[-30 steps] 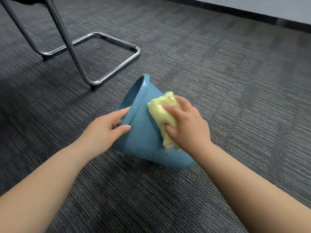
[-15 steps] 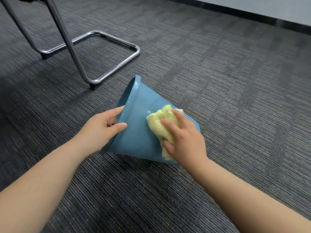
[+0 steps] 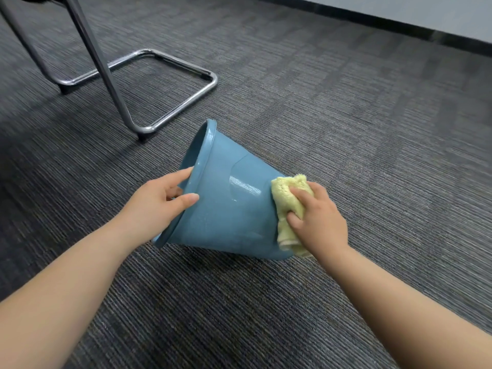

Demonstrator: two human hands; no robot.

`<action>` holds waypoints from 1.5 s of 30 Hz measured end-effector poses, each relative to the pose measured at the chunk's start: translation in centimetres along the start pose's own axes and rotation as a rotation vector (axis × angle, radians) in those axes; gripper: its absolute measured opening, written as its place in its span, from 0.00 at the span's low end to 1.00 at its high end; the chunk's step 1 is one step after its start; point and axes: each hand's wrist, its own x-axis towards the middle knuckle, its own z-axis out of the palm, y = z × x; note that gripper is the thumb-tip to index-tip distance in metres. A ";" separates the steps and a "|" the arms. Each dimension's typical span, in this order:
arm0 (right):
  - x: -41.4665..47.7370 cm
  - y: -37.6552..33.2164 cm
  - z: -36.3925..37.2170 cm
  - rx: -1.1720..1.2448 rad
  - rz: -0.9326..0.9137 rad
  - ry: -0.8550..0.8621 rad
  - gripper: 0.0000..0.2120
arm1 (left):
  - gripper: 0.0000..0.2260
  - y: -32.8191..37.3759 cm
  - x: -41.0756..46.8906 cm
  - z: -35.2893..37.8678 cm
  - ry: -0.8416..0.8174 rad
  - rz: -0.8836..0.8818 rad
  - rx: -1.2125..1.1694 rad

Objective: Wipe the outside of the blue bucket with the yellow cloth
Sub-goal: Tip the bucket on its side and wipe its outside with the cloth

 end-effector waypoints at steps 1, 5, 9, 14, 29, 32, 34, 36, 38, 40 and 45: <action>-0.1 0.1 0.0 -0.004 0.010 0.004 0.22 | 0.24 0.2 -0.1 0.1 -0.004 0.007 0.020; -1.4 -0.4 0.3 -0.009 -0.081 0.016 0.22 | 0.25 0.6 0.0 0.5 0.016 0.023 0.124; -2.4 -0.8 0.5 0.001 -0.227 0.012 0.22 | 0.25 0.5 0.1 0.5 0.000 0.025 0.105; -1.5 1.7 0.0 -0.015 -0.034 -0.046 0.21 | 0.26 0.0 0.0 0.2 -0.008 0.012 0.084; -0.4 4.7 1.2 0.081 0.251 -0.107 0.22 | 0.18 0.4 -1.3 1.7 0.353 0.170 0.457; -0.3 4.8 1.1 0.093 0.289 -0.089 0.22 | 0.27 -0.8 -2.5 1.7 0.200 0.258 0.707; -0.3 4.8 1.1 0.102 0.305 -0.083 0.22 | 0.31 -2.0 -3.4 1.6 0.125 0.181 0.705; -0.3 4.7 1.1 0.108 0.305 -0.073 0.22 | 0.26 -3.0 -3.9 1.6 0.118 0.115 0.609; -0.3 4.6 1.0 0.115 0.299 -0.056 0.22 | 0.19 -3.3 -4.0 1.6 0.144 0.130 0.509; -0.1 4.6 0.8 0.122 0.298 -0.037 0.22 | 0.17 -2.7 -3.6 1.8 0.185 0.144 0.408; 0.1 4.8 0.2 0.139 0.300 0.003 0.22 | 0.13 -1.1 -2.7 2.4 0.248 0.179 0.158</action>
